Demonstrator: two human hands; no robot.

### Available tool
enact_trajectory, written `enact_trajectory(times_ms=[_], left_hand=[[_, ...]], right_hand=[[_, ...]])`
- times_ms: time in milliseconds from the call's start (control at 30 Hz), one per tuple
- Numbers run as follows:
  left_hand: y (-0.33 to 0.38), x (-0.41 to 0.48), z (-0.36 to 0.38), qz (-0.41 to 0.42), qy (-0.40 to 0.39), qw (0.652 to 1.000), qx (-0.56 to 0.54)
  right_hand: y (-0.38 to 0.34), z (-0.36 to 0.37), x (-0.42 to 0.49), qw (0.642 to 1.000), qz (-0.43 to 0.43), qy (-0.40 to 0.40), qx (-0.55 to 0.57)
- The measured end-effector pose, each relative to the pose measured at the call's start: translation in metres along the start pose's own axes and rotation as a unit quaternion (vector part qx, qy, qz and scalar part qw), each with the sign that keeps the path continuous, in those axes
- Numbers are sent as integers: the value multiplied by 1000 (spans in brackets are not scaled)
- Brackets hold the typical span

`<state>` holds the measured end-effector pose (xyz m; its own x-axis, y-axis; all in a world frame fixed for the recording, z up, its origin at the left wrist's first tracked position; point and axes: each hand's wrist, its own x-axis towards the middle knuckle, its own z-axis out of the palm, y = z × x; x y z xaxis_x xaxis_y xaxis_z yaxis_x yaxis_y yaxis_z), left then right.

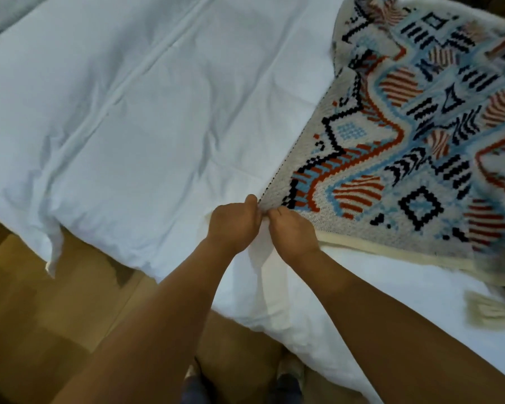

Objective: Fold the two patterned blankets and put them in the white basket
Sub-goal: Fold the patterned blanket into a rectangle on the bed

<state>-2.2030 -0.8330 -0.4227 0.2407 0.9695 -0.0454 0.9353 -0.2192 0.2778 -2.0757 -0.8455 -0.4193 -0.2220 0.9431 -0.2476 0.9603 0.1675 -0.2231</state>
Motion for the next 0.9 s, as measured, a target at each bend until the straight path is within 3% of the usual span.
enact_trajectory(times_ms=[333, 500, 700, 833, 900], left_hand=[[-199, -56, -52, -66, -15, 993, 93], [-259, -76, -45, -135, -16, 986, 102], [-254, -69, -25, -146, -59, 978, 137], [-218, -66, -13, -180, -94, 976, 72], [-188, -63, -10, -180, -104, 975, 73]], right_hand=[[-201, 29, 37, 997, -68, -14, 38], [-255, 57, 62, 994, -93, -34, 44], [-241, 77, 77, 996, -50, -73, 15], [-211, 74, 63, 990, -84, -107, 27], [-188, 65, 47, 990, -99, -82, 54]])
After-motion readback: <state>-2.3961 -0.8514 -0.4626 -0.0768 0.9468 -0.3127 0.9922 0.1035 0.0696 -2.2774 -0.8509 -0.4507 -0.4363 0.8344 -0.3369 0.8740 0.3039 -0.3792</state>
